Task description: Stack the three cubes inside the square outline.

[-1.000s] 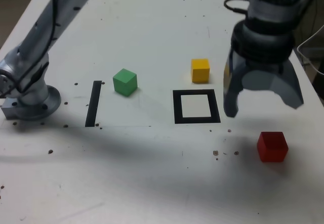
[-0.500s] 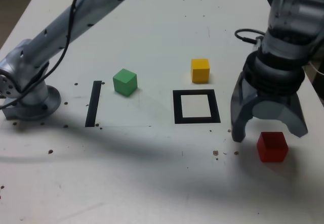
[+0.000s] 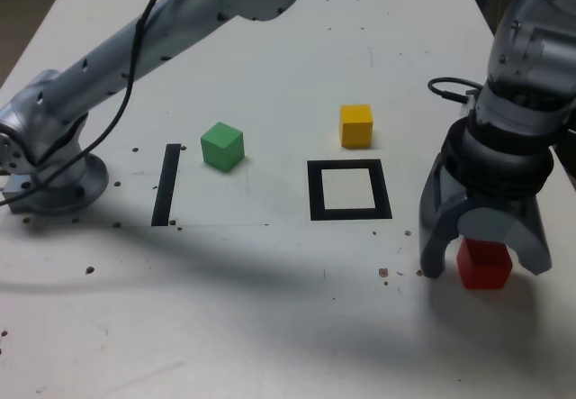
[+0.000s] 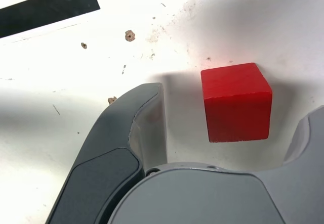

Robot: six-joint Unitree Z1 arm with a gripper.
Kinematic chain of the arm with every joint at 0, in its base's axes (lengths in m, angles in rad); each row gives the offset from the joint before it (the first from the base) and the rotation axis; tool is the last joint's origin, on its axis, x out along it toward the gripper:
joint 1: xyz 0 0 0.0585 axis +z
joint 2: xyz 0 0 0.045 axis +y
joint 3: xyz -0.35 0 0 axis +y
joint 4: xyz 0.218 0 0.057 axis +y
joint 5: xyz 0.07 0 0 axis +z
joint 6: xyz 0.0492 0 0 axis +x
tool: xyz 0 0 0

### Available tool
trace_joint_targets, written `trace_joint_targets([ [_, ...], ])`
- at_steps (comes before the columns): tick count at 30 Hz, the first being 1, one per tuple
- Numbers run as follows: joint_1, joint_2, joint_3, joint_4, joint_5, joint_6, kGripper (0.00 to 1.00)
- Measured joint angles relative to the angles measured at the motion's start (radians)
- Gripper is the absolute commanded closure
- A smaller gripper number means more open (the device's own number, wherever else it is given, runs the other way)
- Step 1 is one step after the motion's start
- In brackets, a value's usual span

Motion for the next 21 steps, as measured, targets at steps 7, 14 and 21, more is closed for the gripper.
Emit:
trace_joint_targets([
  [7, 0.0, 0.003, 0.005, -0.004, 0.029, 0.007, 0.21],
  [14, 0.0, 0.01, 0.009, -0.011, 0.031, 0.007, 0.29],
  [21, -0.001, 0.01, 0.007, -0.026, 0.029, 0.007, 0.29],
])
